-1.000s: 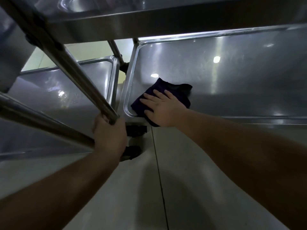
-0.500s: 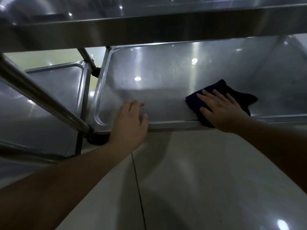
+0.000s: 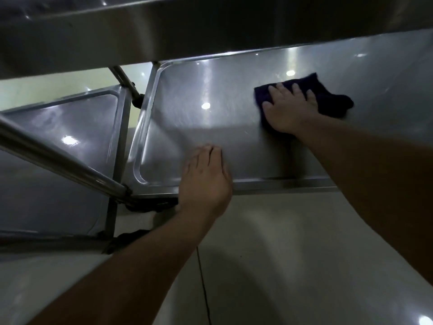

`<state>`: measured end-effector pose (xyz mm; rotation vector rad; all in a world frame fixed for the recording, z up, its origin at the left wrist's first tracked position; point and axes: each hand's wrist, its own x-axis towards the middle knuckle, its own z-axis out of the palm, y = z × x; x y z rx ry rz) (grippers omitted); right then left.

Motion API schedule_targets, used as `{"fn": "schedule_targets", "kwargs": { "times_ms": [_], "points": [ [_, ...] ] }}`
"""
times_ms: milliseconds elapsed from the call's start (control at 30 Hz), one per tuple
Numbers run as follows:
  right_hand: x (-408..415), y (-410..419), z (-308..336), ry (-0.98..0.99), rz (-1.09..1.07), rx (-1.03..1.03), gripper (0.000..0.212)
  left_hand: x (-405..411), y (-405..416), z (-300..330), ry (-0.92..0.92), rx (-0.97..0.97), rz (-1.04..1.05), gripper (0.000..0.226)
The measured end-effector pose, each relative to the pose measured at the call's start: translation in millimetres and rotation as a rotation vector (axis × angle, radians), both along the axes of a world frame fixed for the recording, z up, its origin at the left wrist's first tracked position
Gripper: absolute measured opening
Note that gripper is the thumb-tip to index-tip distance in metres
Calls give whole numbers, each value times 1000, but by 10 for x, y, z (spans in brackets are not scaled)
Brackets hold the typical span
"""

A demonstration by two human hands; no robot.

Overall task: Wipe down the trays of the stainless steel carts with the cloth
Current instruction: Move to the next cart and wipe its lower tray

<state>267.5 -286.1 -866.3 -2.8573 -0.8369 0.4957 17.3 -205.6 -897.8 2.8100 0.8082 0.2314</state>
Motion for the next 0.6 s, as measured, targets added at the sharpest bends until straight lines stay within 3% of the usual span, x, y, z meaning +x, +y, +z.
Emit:
{"fn": "schedule_targets", "kwargs": {
  "times_ms": [133,267,400,600],
  "points": [
    [-253,432,7,-45,363,16,62,0,-11,9,-15,-31,26,47],
    [-457,318,20,-37,611,28,60,-8,-6,21,10,-37,34,51],
    [-516,-284,20,-22,650,-4,60,-38,9,36,3,17,18,48],
    [-621,-1191,75,39,523,-65,59,-55,18,2,35,33,-10,46]
  ]
}}
